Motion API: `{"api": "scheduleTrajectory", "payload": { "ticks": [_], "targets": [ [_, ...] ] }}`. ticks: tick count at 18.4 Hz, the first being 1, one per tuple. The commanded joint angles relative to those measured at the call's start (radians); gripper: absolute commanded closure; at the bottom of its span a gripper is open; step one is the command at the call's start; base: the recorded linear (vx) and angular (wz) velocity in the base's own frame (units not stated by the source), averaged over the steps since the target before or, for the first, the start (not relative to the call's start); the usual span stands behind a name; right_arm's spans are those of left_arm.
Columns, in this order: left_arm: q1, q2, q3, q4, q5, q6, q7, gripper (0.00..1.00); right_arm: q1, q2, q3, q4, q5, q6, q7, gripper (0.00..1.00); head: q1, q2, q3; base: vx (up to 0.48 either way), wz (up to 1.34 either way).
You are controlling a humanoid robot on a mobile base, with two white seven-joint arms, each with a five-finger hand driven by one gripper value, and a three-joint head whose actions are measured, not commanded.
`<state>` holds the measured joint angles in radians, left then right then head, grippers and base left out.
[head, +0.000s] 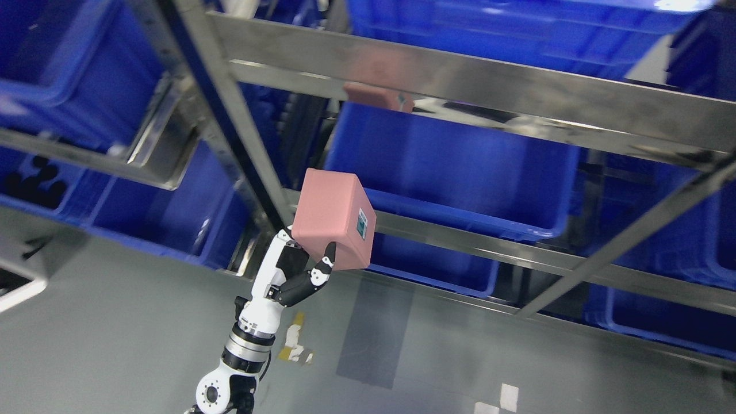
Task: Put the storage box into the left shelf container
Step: 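Extend the left hand carrying the box into the blue shelf bin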
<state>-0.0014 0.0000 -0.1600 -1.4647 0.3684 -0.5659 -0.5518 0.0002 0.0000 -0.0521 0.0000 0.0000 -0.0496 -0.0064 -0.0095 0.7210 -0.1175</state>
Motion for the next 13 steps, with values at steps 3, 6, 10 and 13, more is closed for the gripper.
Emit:
{"api": "scheduleTrajectory", "payload": {
  "ticks": [3,6,10,13],
  "targets": [
    [-0.052,0.017,0.069,0.078,0.001,0.008,-0.002,0.94,-0.003,-0.017,0.000,-0.017,-0.021,0.001,0.005,0.00,0.0000,0.000,0.000,0.074,-0.56],
    [-0.162,0.017,0.112,0.177,0.000,0.065,-0.003,0.94,-0.005,-0.017,0.000,-0.017,-0.021,-0.001,0.003,0.00,0.0000,0.000,0.000,0.061,-0.33],
    [-0.337,0.017,0.155,0.340,-0.009,0.183,-0.003,0.94,-0.003,-0.017,0.000,-0.017,-0.021,0.001,0.003,0.00,0.0000,0.000,0.000,0.028,-0.16],
    [-0.510,0.017,0.139,0.553,-0.016,0.262,-0.007,0.94,-0.005,-0.017,0.000,-0.017,-0.021,0.001,0.003,0.00,0.0000,0.000,0.000,0.004,-0.02]
  ]
}}
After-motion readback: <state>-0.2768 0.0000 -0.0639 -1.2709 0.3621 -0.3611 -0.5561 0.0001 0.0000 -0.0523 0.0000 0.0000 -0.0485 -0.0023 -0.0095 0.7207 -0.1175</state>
